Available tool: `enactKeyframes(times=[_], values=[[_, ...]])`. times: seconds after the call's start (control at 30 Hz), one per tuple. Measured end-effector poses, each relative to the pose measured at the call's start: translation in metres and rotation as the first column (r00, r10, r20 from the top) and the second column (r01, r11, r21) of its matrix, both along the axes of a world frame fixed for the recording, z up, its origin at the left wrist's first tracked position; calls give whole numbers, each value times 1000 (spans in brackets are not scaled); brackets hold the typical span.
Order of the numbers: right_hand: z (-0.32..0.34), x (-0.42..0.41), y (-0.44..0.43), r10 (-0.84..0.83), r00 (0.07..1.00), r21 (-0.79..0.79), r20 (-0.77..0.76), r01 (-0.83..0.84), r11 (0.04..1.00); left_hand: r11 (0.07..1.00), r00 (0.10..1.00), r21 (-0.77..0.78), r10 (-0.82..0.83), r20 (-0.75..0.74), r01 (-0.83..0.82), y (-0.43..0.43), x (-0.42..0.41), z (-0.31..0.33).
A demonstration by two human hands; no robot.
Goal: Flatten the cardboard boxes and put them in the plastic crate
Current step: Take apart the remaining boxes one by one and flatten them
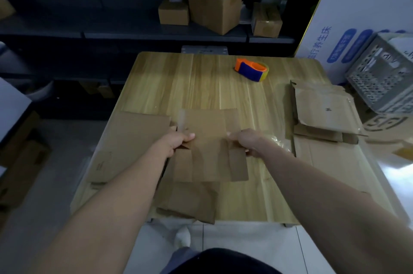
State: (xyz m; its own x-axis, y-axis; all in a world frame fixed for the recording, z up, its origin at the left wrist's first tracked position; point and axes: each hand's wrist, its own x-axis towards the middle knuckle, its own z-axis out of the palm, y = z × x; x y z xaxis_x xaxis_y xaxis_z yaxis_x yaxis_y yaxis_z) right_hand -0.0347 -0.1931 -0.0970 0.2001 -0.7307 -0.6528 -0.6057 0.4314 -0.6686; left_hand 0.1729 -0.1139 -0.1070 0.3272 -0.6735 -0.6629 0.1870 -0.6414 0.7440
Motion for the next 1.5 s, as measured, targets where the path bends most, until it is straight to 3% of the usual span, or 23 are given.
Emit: enactKeyframes(times=[0.13, 0.27, 0.43, 0.57, 0.63, 0.73, 0.83, 0.9, 0.97, 1.03, 1.17, 1.3, 1.5], values=[[6, 1, 6, -149, 968, -7, 201, 153, 988, 982, 987, -166, 65, -148, -89, 9, -10, 6], [23, -5, 7, -175, 959, 46, 223, 169, 985, 978, 961, -185, 47, -271, -100, 18, -28, 32], [38, -18, 11, -311, 862, 187, 400, 255, 948, 935, 837, -221, 121, -534, -276, 18, -41, 43], [52, -24, 12, -480, 749, 306, 457, 374, 875, 841, 798, -301, 226, -559, -449, 21, -46, 48], [60, -25, 13, -501, 726, 372, 471, 352, 859, 806, 769, -310, 255, -586, -503, 24, -48, 50], [68, -26, 10, -377, 813, 362, 444, 223, 905, 797, 769, -328, 246, -590, -507, 37, -45, 49], [70, -27, 13, -213, 920, 306, 328, 110, 946, 834, 858, -374, 209, -469, -407, 51, -36, 41], [67, -26, 19, -160, 947, 306, 277, 71, 949, 887, 947, -371, 183, -265, -275, 53, -29, 36], [58, -23, 26, -144, 961, 288, 238, 72, 955, 951, 989, -275, 126, -72, -141, 52, -24, 33], [47, -16, 35, -125, 969, 244, 214, 71, 967, 988, 998, -149, 38, -53, -46, 52, -21, 28], [22, 2, 60, -88, 984, 176, 157, 59, 983, 996, 980, 5, -87, 180, 87, 56, -6, 0], [-8, 15, 83, -137, 988, 151, 66, 126, 980, 987, 921, 15, -153, 357, 158, 65, 17, -28], [-46, 33, 106, -130, 991, 103, -38, 133, 986, 936, 810, 91, -340, 477, 340, 72, 33, -59]])
